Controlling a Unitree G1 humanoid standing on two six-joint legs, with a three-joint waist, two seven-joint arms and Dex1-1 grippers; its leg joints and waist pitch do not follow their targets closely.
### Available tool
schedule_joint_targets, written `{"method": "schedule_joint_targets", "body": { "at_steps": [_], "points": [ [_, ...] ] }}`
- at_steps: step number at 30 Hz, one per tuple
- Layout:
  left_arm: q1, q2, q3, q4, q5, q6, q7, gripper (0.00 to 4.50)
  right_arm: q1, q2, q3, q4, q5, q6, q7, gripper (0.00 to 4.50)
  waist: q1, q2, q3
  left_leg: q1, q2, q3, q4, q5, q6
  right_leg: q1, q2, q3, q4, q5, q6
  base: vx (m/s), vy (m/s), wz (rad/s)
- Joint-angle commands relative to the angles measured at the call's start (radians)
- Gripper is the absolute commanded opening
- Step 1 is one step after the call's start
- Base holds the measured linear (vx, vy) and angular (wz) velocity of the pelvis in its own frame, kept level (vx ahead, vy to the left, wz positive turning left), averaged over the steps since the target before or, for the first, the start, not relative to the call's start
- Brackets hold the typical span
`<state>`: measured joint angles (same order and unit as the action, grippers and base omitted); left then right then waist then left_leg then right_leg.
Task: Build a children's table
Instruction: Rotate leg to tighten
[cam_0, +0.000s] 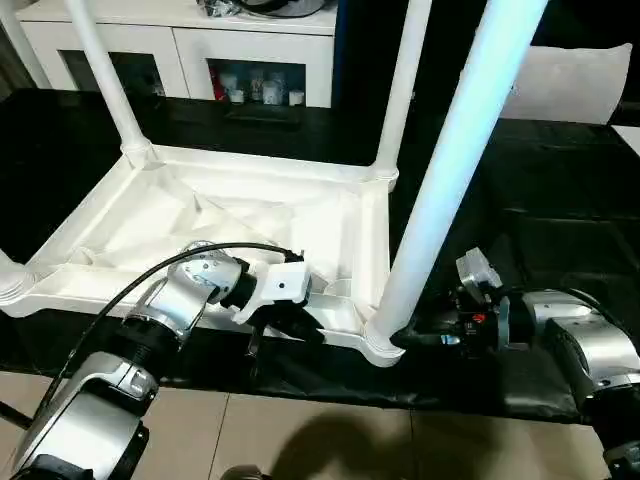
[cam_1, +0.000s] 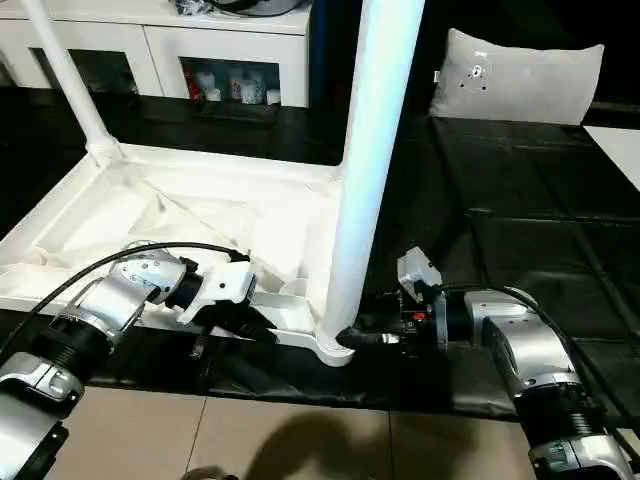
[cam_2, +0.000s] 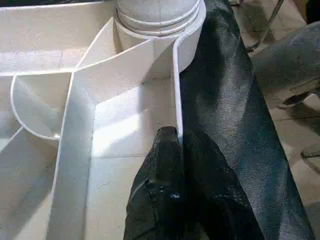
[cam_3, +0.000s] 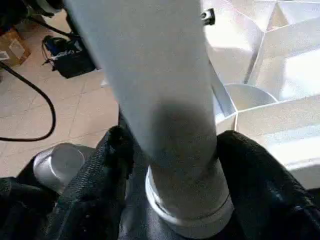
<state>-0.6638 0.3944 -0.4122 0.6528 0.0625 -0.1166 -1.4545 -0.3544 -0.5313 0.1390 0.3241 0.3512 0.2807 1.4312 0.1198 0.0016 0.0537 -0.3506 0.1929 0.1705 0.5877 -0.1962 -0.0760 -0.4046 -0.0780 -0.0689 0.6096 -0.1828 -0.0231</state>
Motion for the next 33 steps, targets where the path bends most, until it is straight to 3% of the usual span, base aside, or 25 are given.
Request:
{"method": "schedule_joint_targets", "body": {
  "at_steps": [1,9,11,16,20,26,29,31,33],
  "points": [
    [0.002,-0.002,-0.043,-0.013,0.016,-0.018,-0.033,0.0,0.004,0.0,0.009,-0.02,0.013,0.015,0.017,2.56,-0.001,-0.008,-0.066,-0.002,0.039,-0.002,-0.064,-0.146,0.068,0.058,-0.066,0.044,-0.073,-0.204,-0.216,0.0,0.0,0.0],
    [-0.003,-0.061,0.024,0.003,-0.01,0.098,0.096,0.0,0.012,0.06,-0.054,-0.057,0.057,0.087,-0.122,2.04,-0.001,-0.011,-0.062,-0.002,0.035,-0.002,-0.066,-0.162,0.048,0.058,-0.067,0.043,-0.08,-0.274,-0.191,0.0,0.0,0.0],
    [-0.007,-0.087,0.038,0.005,-0.006,0.138,0.156,0.0,-0.002,0.097,-0.071,-0.046,0.036,0.116,-0.234,1.99,-0.008,-0.01,-0.06,0.001,0.034,-0.005,-0.069,-0.179,0.033,0.055,-0.068,0.043,-0.09,-0.356,-0.159,0.0,0.0,0.0],
    [-0.01,-0.163,0.061,-0.004,0.0,0.235,0.293,0.0,-0.051,0.196,-0.105,0.009,-0.052,0.088,-0.491,1.96,-0.031,-0.011,-0.06,-0.005,0.029,-0.01,-0.072,-0.187,0.01,0.055,-0.067,0.04,-0.091,-0.381,-0.145,0.0,0.0,0.0],
    [-0.031,-0.245,0.081,0.007,0.013,0.313,0.428,0.0,-0.11,0.272,-0.15,0.076,-0.094,0.078,-0.704,1.92,-0.056,-0.012,-0.066,-0.01,0.024,-0.007,-0.064,-0.136,0.027,0.06,-0.063,0.042,-0.084,-0.279,-0.173,0.0,0.0,0.0],
    [-0.074,-0.368,0.131,0.038,0.019,0.405,0.63,0.0,-0.171,0.364,-0.224,0.177,-0.123,0.058,-0.97,1.9,-0.061,-0.01,-0.07,-0.01,0.023,-0.003,-0.059,-0.096,0.056,0.062,-0.061,0.042,-0.078,-0.183,-0.208,0.0,0.0,0.0],
    [-0.068,-0.373,0.125,0.031,0.025,0.404,0.633,0.0,-0.166,0.369,-0.222,0.183,-0.133,0.022,-0.96,1.9,-0.062,-0.011,-0.069,-0.01,0.022,-0.002,-0.059,-0.103,0.071,0.063,-0.061,0.043,-0.079,-0.17,-0.213,0.0,0.0,0.0],
    [-0.064,-0.371,0.12,0.027,0.031,0.398,0.633,0.0,-0.158,0.373,-0.23,0.174,-0.122,0.015,-0.944,2.45,-0.061,-0.011,-0.068,-0.01,0.022,-0.002,-0.06,-0.107,0.078,0.064,-0.061,0.043,-0.08,-0.175,-0.21,0.0,0.0,0.0],
    [-0.064,-0.351,0.115,0.034,0.053,0.371,0.641,0.0,-0.14,0.367,-0.24,0.145,-0.1,-0.006,-0.902,2.59,-0.06,-0.011,-0.066,-0.01,0.022,-0.002,-0.06,-0.118,0.081,0.063,-0.061,0.042,-0.083,-0.195,-0.204,0.0,0.0,0.0]
  ]
}}
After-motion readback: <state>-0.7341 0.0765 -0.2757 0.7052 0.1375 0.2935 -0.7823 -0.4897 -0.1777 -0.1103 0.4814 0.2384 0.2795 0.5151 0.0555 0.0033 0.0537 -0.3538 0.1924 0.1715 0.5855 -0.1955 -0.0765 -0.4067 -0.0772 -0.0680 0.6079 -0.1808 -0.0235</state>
